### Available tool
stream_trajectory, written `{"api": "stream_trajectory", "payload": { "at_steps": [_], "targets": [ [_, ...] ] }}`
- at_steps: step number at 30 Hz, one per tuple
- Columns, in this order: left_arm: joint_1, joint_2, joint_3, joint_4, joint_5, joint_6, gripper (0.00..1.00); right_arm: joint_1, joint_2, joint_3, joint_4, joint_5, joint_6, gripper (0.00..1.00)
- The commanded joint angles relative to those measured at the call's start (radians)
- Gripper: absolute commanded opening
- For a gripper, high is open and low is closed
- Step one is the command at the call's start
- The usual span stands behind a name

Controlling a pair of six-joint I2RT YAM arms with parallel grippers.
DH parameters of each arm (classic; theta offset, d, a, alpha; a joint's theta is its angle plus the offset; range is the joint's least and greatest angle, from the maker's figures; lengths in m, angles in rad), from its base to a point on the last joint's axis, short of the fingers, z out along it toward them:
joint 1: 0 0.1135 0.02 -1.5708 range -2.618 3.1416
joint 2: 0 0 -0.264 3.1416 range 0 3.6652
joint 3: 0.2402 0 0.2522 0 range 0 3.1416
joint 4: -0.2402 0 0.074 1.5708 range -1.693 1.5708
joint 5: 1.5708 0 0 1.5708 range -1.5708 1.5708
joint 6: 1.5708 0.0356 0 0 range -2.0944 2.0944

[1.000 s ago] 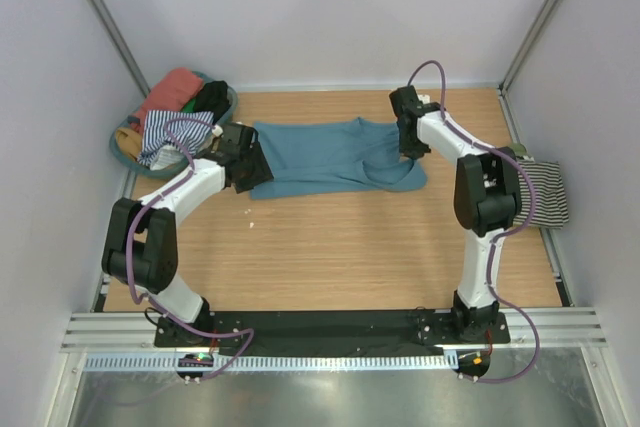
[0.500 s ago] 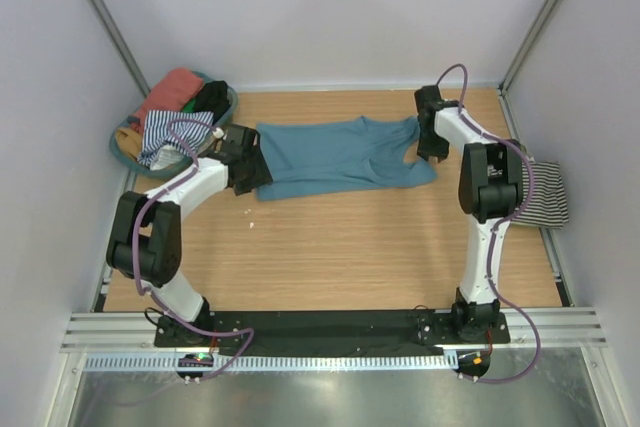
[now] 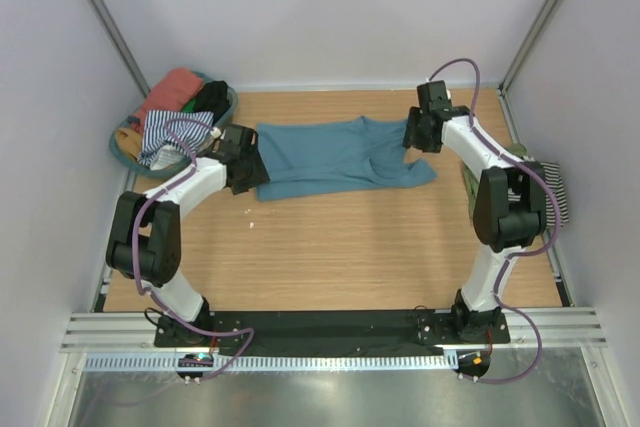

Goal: Fold and stack the tank tops
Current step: Fold the tank top

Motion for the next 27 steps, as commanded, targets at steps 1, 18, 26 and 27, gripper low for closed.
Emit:
{"api": "stream_trajectory", "payload": {
  "at_steps": [1,18,26,27],
  "targets": [
    [0.006,-0.021,0.005,0.025,-0.023,0.009,0.55,0.053,-0.051,-0.024,0.073,-0.094,-0.002,0.54],
    [0.020,0.065,0.136,-0.011,-0.001,-0.005,0.51,0.130,0.121,0.022,0.108,-0.399,0.034,0.53],
    [0.020,0.103,0.163,-0.017,-0.001,-0.004,0.47,0.133,0.150,0.042,0.131,-0.413,0.047,0.05],
    [0.020,0.106,0.166,-0.017,-0.001,-0.005,0.46,0.132,0.149,0.045,0.132,-0.398,0.050,0.01]
  ]
}}
